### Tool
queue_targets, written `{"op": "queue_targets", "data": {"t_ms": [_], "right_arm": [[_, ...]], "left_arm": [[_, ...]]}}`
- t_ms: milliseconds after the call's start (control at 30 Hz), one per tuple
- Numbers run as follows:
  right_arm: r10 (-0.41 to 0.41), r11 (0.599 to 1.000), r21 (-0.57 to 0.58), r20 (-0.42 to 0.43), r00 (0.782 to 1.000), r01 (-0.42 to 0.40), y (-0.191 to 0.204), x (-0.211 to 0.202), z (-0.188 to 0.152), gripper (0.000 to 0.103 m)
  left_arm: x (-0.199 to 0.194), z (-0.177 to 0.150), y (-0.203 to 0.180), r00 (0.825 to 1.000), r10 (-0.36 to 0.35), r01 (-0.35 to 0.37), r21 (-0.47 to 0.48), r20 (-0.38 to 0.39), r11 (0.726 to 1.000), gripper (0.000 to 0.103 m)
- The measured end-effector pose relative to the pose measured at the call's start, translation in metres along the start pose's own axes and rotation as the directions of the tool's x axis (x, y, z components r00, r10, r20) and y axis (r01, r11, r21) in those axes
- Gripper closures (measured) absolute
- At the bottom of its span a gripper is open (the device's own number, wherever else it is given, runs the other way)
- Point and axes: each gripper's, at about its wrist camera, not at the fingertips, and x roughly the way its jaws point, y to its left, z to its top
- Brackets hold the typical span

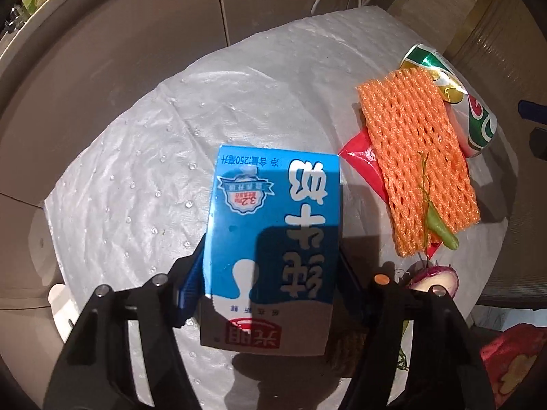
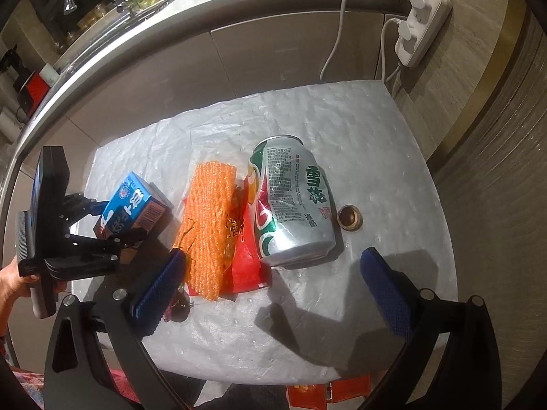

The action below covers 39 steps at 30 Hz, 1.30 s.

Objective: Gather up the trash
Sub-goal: 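Grasp the blue milk carton with the left gripper while the right gripper grasps the soda can, then carry the milk carton to the bin and drop it with the left gripper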

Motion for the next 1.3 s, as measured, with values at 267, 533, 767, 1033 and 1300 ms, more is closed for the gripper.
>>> {"op": "queue_targets", "data": {"t_ms": [267, 533, 767, 1033, 1300], "right_arm": [[-0.008, 1.0, -0.014, -0.067, 0.998, 0.007, -0.012, 0.043, 0.036, 0.002], [0.032, 0.999, 0.021, -0.167, 0.985, -0.029, -0.023, 0.088, 0.059, 0.002], [0.013, 0.998, -0.057, -0.147, 0.989, -0.022, -0.011, 0.09, 0.059, 0.027], [0.0, 0.995, -0.103, -0.066, 0.998, -0.007, 0.001, 0.063, 0.058, 0.027], [0.111, 0.973, -0.209, 0.031, 0.993, -0.102, 0.076, -0.013, 0.054, 0.027]], "left_arm": [[-0.049, -0.007, 0.0, 0.997, 0.027, -0.025, -0.025, 0.075, 0.999, 0.039], [-0.115, -0.033, 0.007, 0.985, 0.062, -0.048, -0.088, 0.163, 0.995, 0.039], [-0.136, -0.047, 0.015, 0.98, 0.103, -0.081, -0.125, 0.173, 0.989, 0.039], [-0.152, -0.067, 0.026, 0.973, 0.142, -0.11, -0.177, 0.181, 0.978, 0.039], [-0.175, -0.098, 0.044, 0.961, 0.183, -0.128, -0.253, 0.207, 0.959, 0.039]]}}
